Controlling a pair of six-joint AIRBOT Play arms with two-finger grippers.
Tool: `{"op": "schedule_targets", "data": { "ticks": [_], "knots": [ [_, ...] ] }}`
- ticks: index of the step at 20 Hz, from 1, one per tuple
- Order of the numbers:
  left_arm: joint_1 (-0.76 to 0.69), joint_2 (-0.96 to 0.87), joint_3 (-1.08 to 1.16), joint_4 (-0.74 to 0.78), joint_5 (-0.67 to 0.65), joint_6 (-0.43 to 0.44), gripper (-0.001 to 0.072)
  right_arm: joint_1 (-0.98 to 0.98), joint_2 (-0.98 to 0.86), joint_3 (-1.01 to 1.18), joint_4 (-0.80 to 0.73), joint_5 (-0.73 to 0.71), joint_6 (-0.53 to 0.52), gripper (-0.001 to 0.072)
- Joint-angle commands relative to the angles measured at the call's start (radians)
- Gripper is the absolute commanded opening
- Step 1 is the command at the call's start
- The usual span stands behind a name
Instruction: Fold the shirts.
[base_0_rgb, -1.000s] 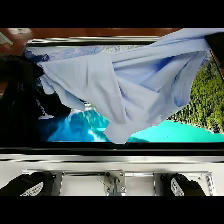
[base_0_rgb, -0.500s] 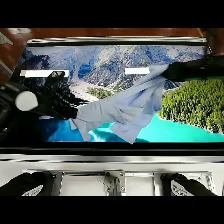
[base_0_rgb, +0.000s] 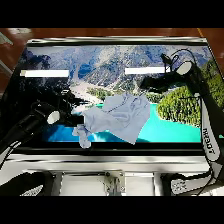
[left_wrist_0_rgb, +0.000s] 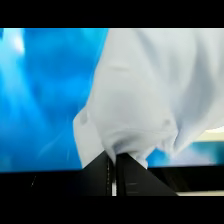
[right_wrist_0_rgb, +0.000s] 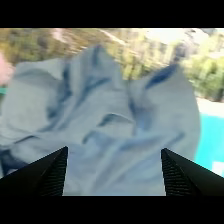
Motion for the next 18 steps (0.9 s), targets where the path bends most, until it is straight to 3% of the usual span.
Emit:
{"op": "schedule_targets", "data": {
  "ticks": [1, 3, 8, 12, 18],
  "knots": [
    [0.000, -0.011, -0.013, 0.004, 0.043, -0.020, 0.0038, -0.112, -0.003, -0.031, -0.064, 0.211, -0.016, 0.0694],
    [0.000, -0.011, -0.013, 0.004, 0.043, -0.020, 0.0038, -0.162, -0.003, -0.135, -0.006, 0.230, -0.032, 0.0694],
    [0.000, -0.011, -0.013, 0.003, 0.043, -0.021, 0.0039, -0.193, -0.003, -0.328, 0.113, 0.108, -0.022, 0.0694],
    [0.000, -0.011, -0.013, 0.003, 0.043, -0.021, 0.0039, -0.150, -0.009, -0.381, 0.112, -0.005, 0.016, 0.0694],
    [0.000, -0.011, -0.013, 0.003, 0.043, -0.021, 0.0039, -0.059, -0.087, -0.381, 0.150, -0.040, 0.042, 0.0692]
  ]
}}
